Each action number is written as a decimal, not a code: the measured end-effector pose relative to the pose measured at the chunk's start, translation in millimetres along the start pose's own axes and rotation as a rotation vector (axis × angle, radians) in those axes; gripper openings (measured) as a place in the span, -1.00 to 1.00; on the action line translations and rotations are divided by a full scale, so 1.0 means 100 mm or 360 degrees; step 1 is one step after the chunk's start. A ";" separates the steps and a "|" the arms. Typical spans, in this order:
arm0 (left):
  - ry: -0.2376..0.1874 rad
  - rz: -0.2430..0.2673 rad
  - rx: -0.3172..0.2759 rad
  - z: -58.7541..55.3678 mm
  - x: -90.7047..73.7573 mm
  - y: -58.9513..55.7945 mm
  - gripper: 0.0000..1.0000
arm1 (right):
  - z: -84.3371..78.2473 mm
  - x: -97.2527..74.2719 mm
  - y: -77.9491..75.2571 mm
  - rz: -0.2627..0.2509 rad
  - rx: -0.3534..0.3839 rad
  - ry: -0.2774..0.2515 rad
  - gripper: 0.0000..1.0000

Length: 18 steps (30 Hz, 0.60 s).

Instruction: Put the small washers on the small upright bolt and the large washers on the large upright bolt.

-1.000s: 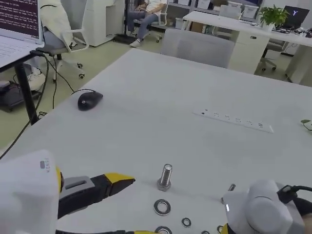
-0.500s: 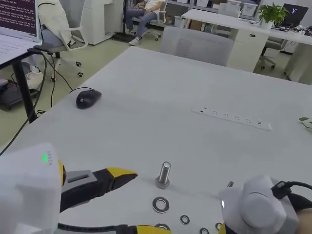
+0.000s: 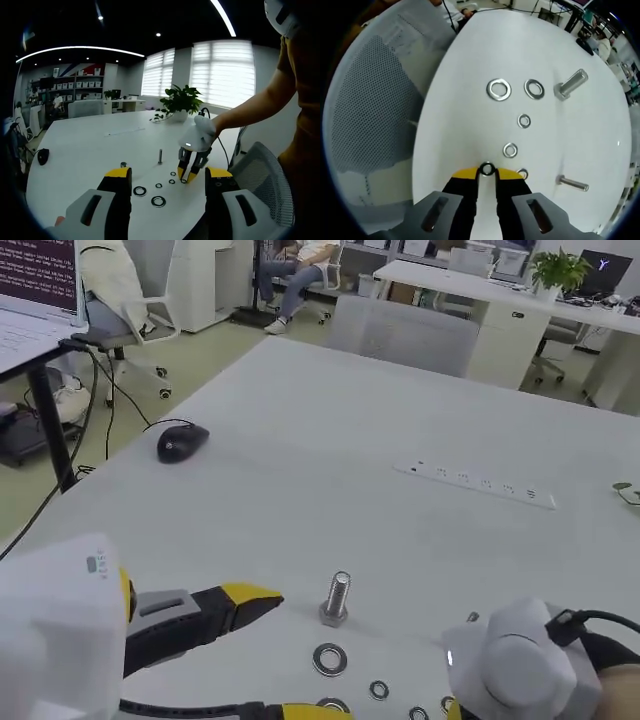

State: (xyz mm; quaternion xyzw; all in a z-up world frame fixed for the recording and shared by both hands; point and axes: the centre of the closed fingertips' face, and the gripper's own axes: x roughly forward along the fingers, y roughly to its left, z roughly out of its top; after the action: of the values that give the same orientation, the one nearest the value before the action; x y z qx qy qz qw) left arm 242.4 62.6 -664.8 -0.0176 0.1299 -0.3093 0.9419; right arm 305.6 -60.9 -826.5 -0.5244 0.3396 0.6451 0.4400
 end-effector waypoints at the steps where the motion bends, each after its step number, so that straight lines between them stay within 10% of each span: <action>1: 0.0000 -0.0001 0.0001 0.00 0.00 0.00 0.17 | 0.00 0.00 0.00 -0.0002 0.0001 -0.0001 -0.74; 18: 0.0023 0.0002 0.0010 -0.01 -0.03 -0.03 0.17 | -0.04 -0.22 -0.04 -0.0013 0.0064 -0.0044 -0.76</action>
State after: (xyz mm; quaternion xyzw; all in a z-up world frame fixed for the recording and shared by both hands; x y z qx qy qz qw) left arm 238.1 61.8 -665.1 -0.0123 0.1359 -0.3093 0.9411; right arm 312.7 -67.8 -805.6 -0.5077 0.3442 0.6437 0.4576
